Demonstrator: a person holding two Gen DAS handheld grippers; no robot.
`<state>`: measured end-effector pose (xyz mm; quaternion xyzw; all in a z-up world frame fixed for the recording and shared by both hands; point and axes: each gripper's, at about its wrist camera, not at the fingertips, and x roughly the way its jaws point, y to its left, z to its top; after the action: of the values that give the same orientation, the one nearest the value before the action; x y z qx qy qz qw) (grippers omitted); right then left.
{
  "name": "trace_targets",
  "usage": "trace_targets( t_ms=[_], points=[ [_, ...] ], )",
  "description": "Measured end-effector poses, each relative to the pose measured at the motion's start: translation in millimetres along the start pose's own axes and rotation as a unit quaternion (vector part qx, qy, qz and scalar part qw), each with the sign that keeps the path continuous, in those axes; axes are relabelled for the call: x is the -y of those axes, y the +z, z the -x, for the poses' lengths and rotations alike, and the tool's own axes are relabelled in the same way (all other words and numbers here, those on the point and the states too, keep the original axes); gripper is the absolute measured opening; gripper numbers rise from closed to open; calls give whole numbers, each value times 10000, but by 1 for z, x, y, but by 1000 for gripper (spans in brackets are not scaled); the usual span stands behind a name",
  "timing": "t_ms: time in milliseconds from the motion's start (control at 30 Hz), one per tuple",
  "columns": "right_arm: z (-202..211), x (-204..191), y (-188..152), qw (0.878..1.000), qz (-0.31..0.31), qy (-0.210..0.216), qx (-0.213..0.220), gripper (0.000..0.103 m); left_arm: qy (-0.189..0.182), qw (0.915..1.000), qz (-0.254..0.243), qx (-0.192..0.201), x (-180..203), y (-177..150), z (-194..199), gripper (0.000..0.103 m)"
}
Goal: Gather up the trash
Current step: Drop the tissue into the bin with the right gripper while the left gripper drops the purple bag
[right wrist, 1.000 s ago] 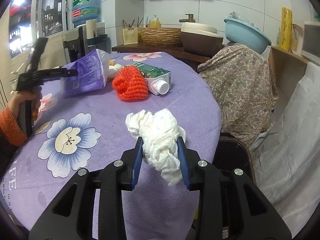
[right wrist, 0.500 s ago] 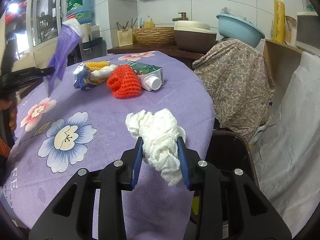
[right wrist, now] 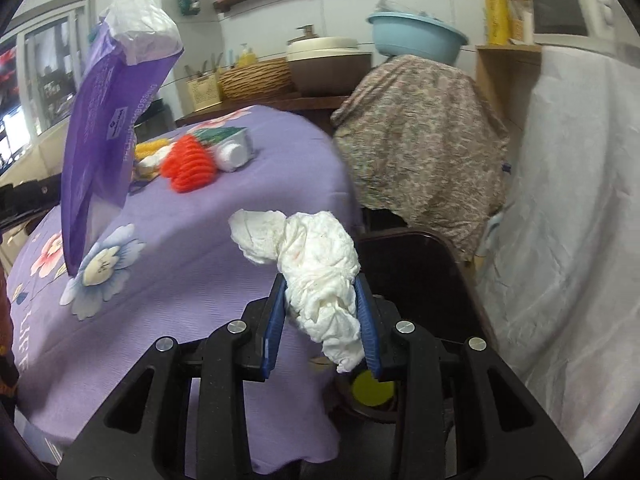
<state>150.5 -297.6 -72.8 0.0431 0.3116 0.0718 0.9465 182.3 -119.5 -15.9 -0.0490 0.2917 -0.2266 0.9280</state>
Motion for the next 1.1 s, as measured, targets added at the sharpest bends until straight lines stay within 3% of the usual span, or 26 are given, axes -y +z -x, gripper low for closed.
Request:
trace_targets(
  t_ms=[200, 300, 533, 600, 667, 733, 1100],
  points=[
    [-9, 61, -7, 9974, -438, -549, -134, 34, -371, 9984, -336, -278, 53, 1, -40, 22],
    [-35, 85, -18, 9947, -639, -658, -464, 34, -514, 9963, -486, -495, 74, -2, -61, 22],
    [-105, 110, -41, 9880, -745, -817, -1077, 35, -472, 9926, -701, -873, 97, -14, -95, 22],
    [-126, 114, -49, 9851, -821, -872, -1234, 41, -475, 9920, -659, -962, 97, -14, -101, 22],
    [-140, 117, -56, 9825, -912, -920, -1337, 57, -441, 9916, -653, -1026, 99, -14, -107, 22],
    [-147, 119, -61, 9819, -989, -934, -1321, 64, -392, 9911, -660, -1085, 99, -14, -111, 22],
    [-129, 114, -77, 9810, -1049, -933, -1336, 68, -371, 9817, -821, -1679, 122, -15, -161, 22]
  ],
)
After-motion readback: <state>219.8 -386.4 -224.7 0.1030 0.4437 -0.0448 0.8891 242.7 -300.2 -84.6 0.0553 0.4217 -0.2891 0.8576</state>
